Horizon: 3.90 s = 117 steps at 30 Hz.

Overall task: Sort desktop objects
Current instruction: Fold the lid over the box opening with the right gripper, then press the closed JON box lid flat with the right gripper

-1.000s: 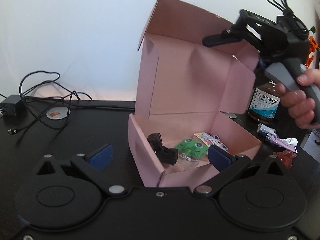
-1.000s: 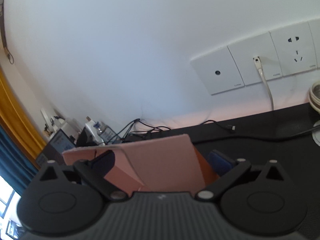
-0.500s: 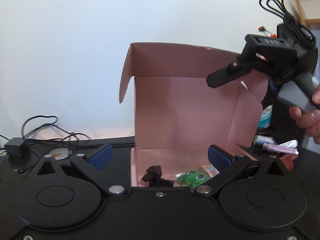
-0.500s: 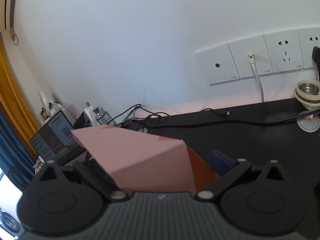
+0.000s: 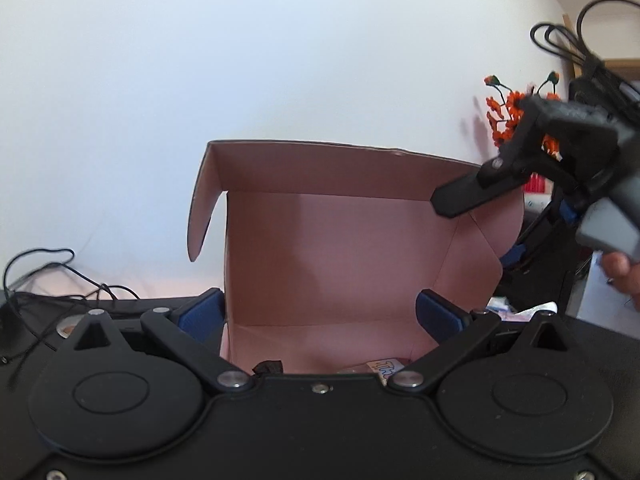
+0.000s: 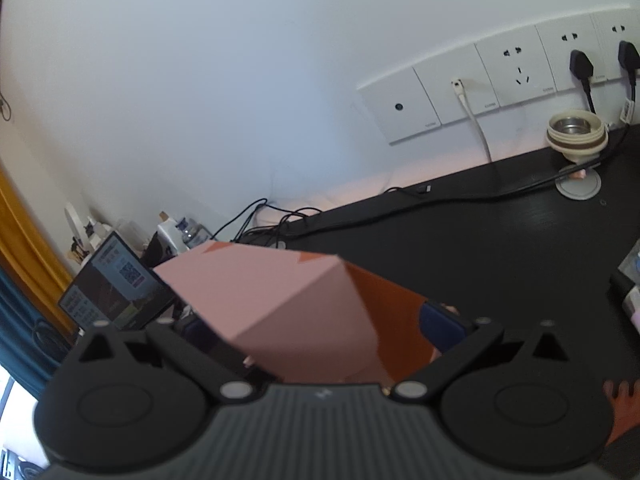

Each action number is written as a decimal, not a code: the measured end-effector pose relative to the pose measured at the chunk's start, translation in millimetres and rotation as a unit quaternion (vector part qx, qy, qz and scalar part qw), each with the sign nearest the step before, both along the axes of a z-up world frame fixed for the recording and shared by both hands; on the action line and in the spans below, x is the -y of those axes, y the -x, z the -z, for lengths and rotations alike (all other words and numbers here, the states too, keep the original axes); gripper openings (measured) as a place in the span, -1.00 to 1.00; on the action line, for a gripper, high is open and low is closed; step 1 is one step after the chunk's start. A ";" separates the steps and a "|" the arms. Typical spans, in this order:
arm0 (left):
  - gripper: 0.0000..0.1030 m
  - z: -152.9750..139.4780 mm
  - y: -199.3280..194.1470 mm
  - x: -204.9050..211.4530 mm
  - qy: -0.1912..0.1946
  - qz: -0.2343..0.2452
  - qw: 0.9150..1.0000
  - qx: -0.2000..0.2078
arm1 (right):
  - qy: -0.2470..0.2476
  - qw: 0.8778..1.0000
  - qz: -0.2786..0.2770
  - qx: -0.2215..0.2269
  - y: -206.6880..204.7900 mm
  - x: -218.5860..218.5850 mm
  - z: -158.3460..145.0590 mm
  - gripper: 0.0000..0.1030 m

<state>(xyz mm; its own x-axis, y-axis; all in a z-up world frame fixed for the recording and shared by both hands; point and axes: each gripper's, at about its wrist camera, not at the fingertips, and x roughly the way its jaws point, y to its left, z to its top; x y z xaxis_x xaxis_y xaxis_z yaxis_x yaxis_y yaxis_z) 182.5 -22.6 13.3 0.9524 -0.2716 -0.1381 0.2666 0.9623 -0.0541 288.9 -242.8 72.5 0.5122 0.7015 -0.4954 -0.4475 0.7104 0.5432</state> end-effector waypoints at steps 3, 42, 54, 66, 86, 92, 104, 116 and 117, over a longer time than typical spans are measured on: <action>1.00 -0.7 1.7 -0.3 0.003 0.007 1.000 0.000 | -0.007 1.000 0.004 -0.011 7.8 0.7 1.0 0.97; 1.00 -53.9 85.1 16.4 -0.051 0.014 0.998 0.037 | -0.032 0.990 0.090 0.107 73.9 17.2 -5.0 0.99; 1.00 -25.1 44.6 -8.1 0.019 -0.064 0.995 -0.070 | 0.039 0.988 0.128 0.073 60.8 14.5 25.9 0.99; 1.00 -3.1 33.4 -8.3 -0.026 -0.096 0.990 -0.101 | 0.071 0.988 0.136 0.032 60.4 7.0 60.4 0.99; 1.00 14.5 21.0 -2.1 -0.048 -0.105 0.988 -0.107 | 0.084 0.989 0.112 0.050 41.3 -5.9 75.1 0.99; 1.00 15.3 12.8 -2.9 -0.044 -0.105 0.988 -0.107 | 0.049 0.993 0.106 0.024 23.0 -4.9 82.4 0.99; 1.00 20.5 -11.8 -17.6 0.006 -0.096 0.988 -0.122 | 0.025 0.995 0.091 0.005 -11.3 -16.7 87.5 0.99; 1.00 21.1 -36.6 -24.9 -0.004 -0.120 0.986 -0.115 | 0.022 0.995 0.099 0.013 -40.5 -31.2 88.8 0.99; 1.00 21.0 -37.8 -23.9 -0.007 -0.125 0.986 -0.114 | 0.021 0.995 0.100 0.014 -42.1 -32.2 88.9 0.99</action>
<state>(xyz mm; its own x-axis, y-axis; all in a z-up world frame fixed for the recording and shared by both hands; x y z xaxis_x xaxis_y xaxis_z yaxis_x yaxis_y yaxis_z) 220.4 1.3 -7.7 0.9335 -0.0283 -0.3574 0.0028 0.9974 -0.0716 331.1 -210.6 -16.4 0.6534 0.5628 -0.5063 -0.3091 0.8088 0.5002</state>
